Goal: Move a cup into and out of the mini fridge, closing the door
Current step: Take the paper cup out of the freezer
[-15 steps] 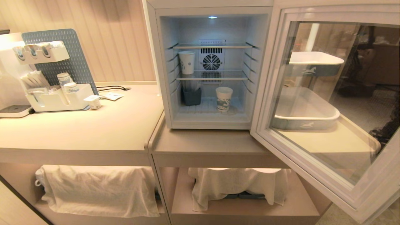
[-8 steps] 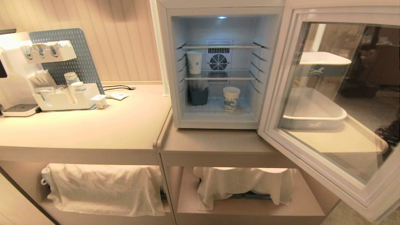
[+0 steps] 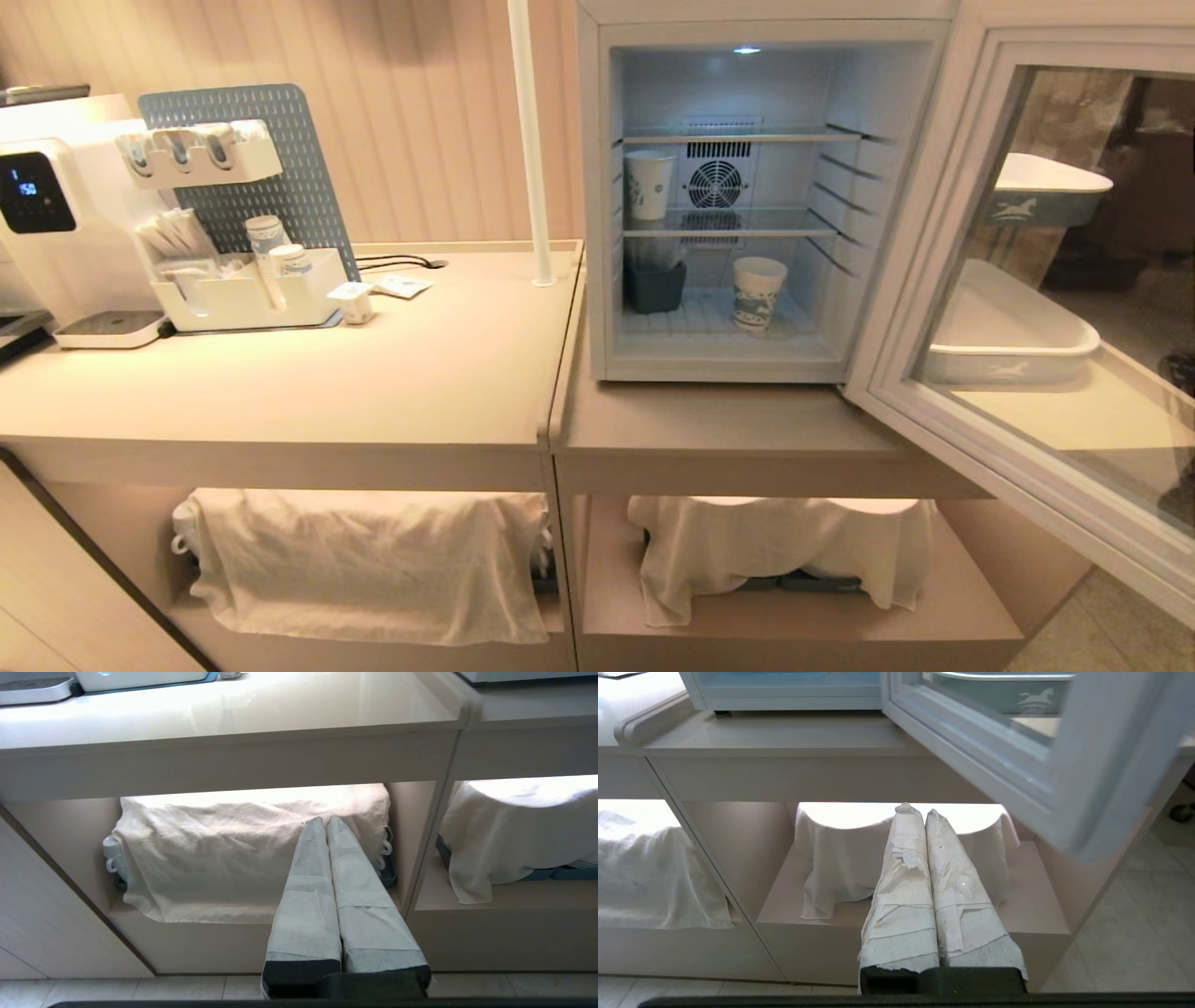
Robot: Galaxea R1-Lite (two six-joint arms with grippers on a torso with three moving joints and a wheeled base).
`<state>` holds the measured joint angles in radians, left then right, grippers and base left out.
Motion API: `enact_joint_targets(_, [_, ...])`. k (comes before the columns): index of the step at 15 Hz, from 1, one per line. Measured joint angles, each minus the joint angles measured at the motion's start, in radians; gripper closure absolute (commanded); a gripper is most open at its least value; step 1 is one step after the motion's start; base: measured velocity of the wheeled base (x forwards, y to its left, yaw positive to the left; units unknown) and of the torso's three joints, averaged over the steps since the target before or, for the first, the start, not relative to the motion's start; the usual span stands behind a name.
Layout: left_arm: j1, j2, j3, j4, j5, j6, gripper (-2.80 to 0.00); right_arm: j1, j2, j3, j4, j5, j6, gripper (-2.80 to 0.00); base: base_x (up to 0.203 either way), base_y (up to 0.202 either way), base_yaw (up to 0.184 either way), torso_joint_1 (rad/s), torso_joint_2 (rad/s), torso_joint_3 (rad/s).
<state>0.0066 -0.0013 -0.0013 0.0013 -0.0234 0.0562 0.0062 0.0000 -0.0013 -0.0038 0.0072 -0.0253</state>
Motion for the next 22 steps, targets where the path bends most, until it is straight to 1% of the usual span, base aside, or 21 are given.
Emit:
enact_joint_targets(10, [0.0, 0.0, 0.0, 0.001, 0.001, 0.0, 0.0, -0.001, 0.0, 0.0, 0.0, 0.0, 0.0, 0.0, 0.0, 0.191, 0.0, 0.002, 0.0, 0.002])
enact_joint_targets(13, [0.0, 0.0, 0.0, 0.0, 0.001, 0.002, 0.0, -0.001, 0.0, 0.0, -0.001, 0.0, 0.0, 0.0, 0.071, 0.163, 0.0, 0.003, 0.0, 0.0])
enact_joint_targets(15, [0.0, 0.0, 0.0, 0.0, 0.0, 0.006, 0.0, 0.0, 0.0, 0.0, 0.0, 0.0, 0.0, 0.0, 0.025, 0.024, 0.006, -0.002, 0.01, 0.001])
enact_joint_targets(17, [0.0, 0.0, 0.0, 0.0, 0.0, 0.004, 0.0, 0.001, 0.0, 0.0, 0.001, 0.0, -0.019, 0.0, 0.0, 0.0, 0.0, 0.0, 0.0, 0.0])
enact_joint_targets(20, [0.0, 0.0, 0.0, 0.0, 0.003, -0.024, 0.0, 0.0, 0.0, -0.009, 0.017, 0.0, -0.01, 0.0, 0.0, 0.0, 0.0, 0.0, 0.0, 0.0])
enact_joint_targets(22, [0.0, 0.0, 0.001, -0.001, 0.004, -0.026, 0.0, 0.0, 0.009, -0.085, 0.058, 0.018, 0.009, 0.0, 0.0, 0.0, 0.0, 0.0, 0.0, 0.0])
